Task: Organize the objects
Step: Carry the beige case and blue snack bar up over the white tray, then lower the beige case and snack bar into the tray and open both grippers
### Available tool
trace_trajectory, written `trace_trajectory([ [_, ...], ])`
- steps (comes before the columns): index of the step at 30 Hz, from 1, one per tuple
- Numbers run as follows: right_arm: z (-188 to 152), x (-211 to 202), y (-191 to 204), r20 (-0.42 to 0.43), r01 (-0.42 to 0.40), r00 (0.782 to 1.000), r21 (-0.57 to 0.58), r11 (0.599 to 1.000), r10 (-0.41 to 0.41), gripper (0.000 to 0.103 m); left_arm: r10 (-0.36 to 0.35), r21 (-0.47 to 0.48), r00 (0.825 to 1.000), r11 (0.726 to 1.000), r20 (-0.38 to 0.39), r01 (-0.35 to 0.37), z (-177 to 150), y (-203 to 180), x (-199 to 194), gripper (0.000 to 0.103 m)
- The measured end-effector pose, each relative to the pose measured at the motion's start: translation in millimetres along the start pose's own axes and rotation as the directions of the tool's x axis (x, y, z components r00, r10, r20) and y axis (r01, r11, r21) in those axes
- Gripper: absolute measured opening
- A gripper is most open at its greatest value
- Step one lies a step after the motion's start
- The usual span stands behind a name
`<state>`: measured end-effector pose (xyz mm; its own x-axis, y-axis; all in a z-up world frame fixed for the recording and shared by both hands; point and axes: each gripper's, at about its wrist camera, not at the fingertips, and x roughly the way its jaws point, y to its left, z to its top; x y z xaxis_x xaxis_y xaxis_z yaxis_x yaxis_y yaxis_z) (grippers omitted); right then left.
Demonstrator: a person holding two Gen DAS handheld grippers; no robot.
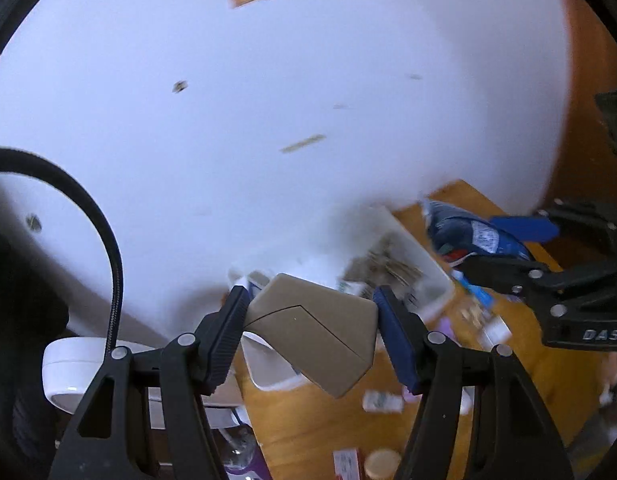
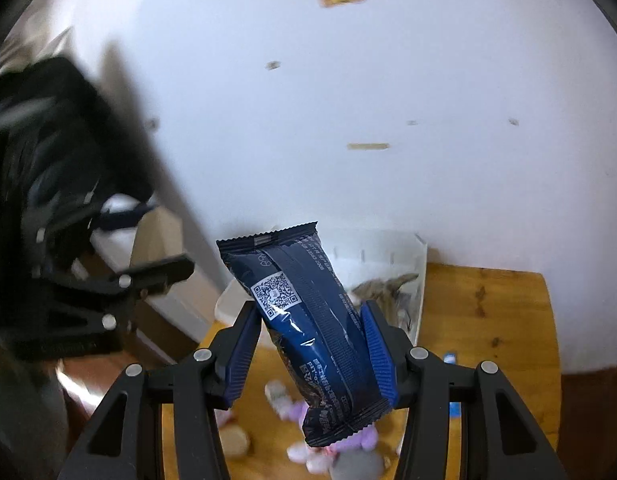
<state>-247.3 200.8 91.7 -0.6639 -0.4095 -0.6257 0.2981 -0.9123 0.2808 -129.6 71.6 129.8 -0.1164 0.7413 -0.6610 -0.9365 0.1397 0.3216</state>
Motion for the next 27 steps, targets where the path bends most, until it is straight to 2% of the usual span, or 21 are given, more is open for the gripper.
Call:
trace_trajectory([
  [3, 25, 29, -17, -0.021, -0.002, 1.0, 0.08, 0.997, 0.004, 0.053, 0.03, -0.086, 0.999, 0.996, -0.045, -0.034, 10, 24, 36, 0.068],
  [6, 41, 64, -32, -0.043, 0.041, 0.998, 0.115, 0.993, -0.036, 0.052, 0.066, -0.139, 0.994, 0.987, -0.081, -0.077, 12, 40, 71, 0.068],
  [8, 45, 94, -45, -0.074, 0.072, 0.995, 0.152, 0.986, -0.062, 0.052, 0.09, -0.176, 0.988, 0.978, -0.129, -0.112, 6, 47, 102, 0.068],
  [14, 35, 173, -71, -0.185, 0.156, 0.975, 0.178, 0.972, -0.122, 0.053, 0.073, -0.243, 0.962, 0.96, -0.262, -0.139, -11, 49, 187, 0.068],
  [18, 23, 211, -82, -0.236, 0.182, 0.962, 0.186, 0.966, -0.136, 0.053, 0.091, -0.234, 0.952, 0.959, -0.292, -0.163, -18, 36, 209, 0.068],
  [21, 14, 229, -90, -0.279, 0.167, 0.955, 0.21, 0.963, -0.105, 0.054, 0.085, -0.236, 0.945, 0.958, -0.316, -0.166, -23, 35, 221, 0.068],
  [22, 12, 232, -92, -0.283, 0.163, 0.954, 0.219, 0.962, -0.098, 0.054, 0.074, -0.238, 0.941, 0.958, -0.329, -0.159, -26, 33, 225, 0.068],
  [25, 7, 232, -98, -0.284, 0.121, 0.958, 0.249, 0.961, -0.047, 0.064, 0.044, -0.239, 0.94, 0.962, -0.337, -0.13, -31, 32, 227, 0.069],
  [27, 7, 225, -100, -0.259, 0.111, 0.965, 0.247, 0.963, -0.045, 0.065, 0.037, -0.233, 0.943, 0.965, -0.331, -0.12, -33, 30, 223, 0.073],
])
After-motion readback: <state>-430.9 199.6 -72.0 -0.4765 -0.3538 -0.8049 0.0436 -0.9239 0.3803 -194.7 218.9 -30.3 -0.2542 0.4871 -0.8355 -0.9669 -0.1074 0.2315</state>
